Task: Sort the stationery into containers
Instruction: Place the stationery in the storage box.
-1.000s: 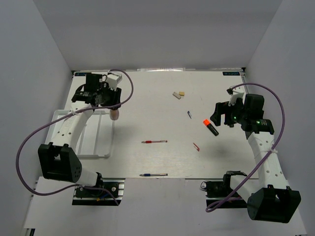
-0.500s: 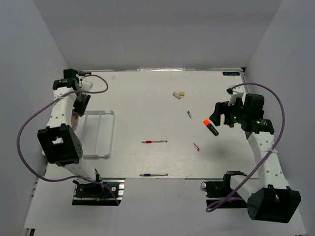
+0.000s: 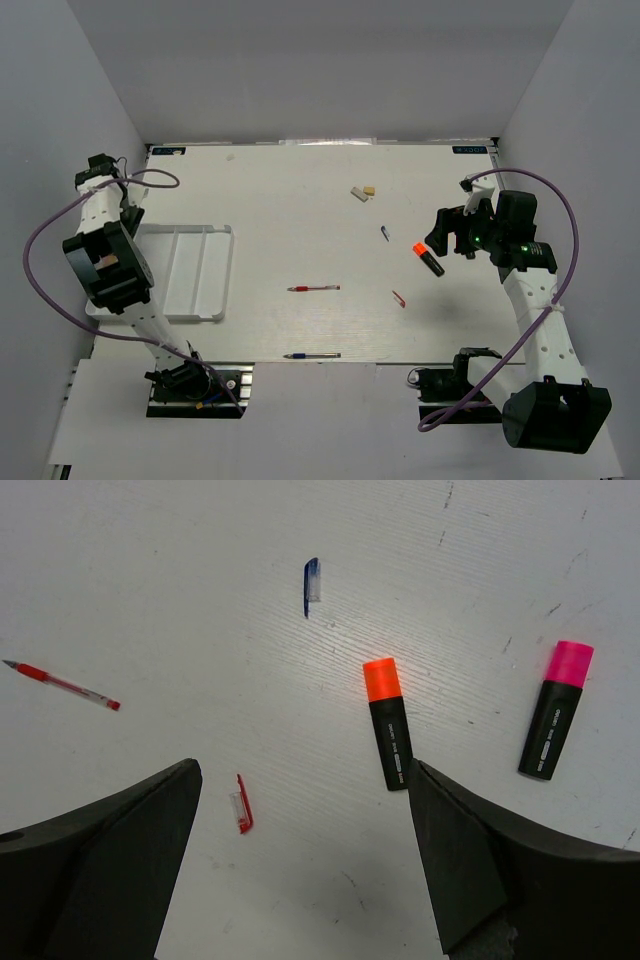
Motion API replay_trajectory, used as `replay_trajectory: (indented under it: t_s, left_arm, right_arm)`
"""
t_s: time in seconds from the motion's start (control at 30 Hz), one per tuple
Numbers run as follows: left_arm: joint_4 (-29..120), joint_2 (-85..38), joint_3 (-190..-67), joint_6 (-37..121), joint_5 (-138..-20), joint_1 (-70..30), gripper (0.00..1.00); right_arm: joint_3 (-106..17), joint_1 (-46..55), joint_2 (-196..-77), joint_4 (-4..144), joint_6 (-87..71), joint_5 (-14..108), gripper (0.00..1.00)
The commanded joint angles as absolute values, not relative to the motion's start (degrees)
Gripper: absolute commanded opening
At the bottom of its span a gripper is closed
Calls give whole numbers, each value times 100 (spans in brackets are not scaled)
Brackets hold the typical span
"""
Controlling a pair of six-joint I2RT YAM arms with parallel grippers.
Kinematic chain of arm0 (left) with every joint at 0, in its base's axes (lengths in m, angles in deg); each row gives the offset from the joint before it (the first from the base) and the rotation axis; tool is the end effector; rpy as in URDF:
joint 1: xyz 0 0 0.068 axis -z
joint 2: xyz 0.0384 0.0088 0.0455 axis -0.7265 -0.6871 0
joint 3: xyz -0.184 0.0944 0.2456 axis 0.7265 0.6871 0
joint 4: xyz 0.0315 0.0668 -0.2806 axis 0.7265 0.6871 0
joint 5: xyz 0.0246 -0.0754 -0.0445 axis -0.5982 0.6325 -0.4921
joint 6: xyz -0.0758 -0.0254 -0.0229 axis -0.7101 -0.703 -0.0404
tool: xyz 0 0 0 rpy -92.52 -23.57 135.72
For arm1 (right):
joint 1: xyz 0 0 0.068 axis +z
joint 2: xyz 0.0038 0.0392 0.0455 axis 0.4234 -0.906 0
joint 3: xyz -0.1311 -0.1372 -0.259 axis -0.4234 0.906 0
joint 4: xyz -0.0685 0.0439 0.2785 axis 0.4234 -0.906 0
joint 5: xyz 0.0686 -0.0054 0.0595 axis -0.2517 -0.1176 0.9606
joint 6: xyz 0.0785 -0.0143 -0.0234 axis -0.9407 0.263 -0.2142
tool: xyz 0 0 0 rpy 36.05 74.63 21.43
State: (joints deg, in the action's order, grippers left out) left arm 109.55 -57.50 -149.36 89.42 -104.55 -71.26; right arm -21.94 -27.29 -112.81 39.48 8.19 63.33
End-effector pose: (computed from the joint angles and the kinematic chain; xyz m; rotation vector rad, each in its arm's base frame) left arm 0.3845 0.2002 0.2518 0.2639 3.0556 0.5603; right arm 0.2446 0.0197 0.3351 -0.3660 2.1143 0.3348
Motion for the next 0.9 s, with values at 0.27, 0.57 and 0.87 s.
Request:
replay_trajectory:
  t_s: [0.27, 0.57, 0.87]
  left_arm:
    - [10446, -5743, -14692, 9081, -10466, -7411, 22]
    - [10517, -5770, -14595, 9019, -10202, -7411, 38]
    - [10657, -5857, -14797, 8887, -10079, -7411, 65]
  right_arm:
    - [-2445, -2724, -11315, 4146, 816, 6494, 89]
    - [-2489, -2733, -11279, 4163, 790, 6529, 89]
    - [-2533, -2724, -11227, 4110, 807, 6502, 89]
